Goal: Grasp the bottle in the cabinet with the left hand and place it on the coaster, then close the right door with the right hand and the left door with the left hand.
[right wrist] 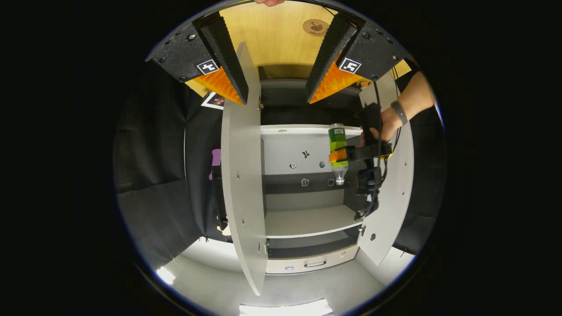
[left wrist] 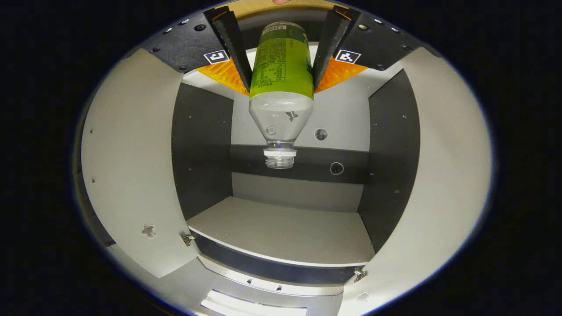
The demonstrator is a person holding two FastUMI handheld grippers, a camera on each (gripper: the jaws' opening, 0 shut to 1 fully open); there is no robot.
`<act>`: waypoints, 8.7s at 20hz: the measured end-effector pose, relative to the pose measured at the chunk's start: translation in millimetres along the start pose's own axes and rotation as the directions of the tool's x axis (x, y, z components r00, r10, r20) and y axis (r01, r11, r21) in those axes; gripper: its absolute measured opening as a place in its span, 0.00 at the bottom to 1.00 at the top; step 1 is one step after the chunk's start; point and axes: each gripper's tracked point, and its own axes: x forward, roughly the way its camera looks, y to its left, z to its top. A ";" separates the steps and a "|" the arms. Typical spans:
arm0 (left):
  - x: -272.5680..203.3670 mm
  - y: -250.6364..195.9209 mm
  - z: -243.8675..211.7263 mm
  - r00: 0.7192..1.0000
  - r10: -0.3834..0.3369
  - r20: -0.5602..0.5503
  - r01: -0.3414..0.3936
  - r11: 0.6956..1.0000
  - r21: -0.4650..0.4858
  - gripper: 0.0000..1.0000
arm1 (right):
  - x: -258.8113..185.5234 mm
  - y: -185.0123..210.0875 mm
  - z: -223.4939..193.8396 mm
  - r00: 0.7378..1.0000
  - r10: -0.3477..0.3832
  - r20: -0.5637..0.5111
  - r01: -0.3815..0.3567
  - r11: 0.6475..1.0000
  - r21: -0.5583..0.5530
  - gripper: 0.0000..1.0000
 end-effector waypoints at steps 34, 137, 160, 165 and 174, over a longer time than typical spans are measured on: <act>-186.3 -129.8 -267.8 0.986 -0.094 -0.137 0.089 0.995 -0.049 0.73 | 0.7 -11.3 3.6 0.996 -0.022 -0.092 0.019 0.999 -0.029 0.82; -310.7 59.2 41.9 0.809 0.587 -0.019 -0.587 0.808 -0.049 0.95 | 8.0 -47.1 84.5 0.940 0.307 0.148 -0.309 0.951 -0.013 0.81; -258.0 234.9 78.9 0.692 0.722 0.018 -0.721 0.692 -0.035 0.87 | -22.4 -99.1 -2.2 0.990 0.142 -0.007 -0.142 0.990 -0.006 0.82; -252.0 206.4 75.2 0.728 0.686 -0.001 -0.685 0.727 -0.040 0.93 | -29.3 -112.2 -9.6 0.992 0.123 -0.015 -0.123 0.992 0.008 0.81; -189.8 107.1 69.2 0.885 0.466 -0.012 -0.465 0.885 0.029 0.92 | -35.3 -137.7 -3.1 0.998 0.064 0.002 -0.064 0.997 0.040 0.81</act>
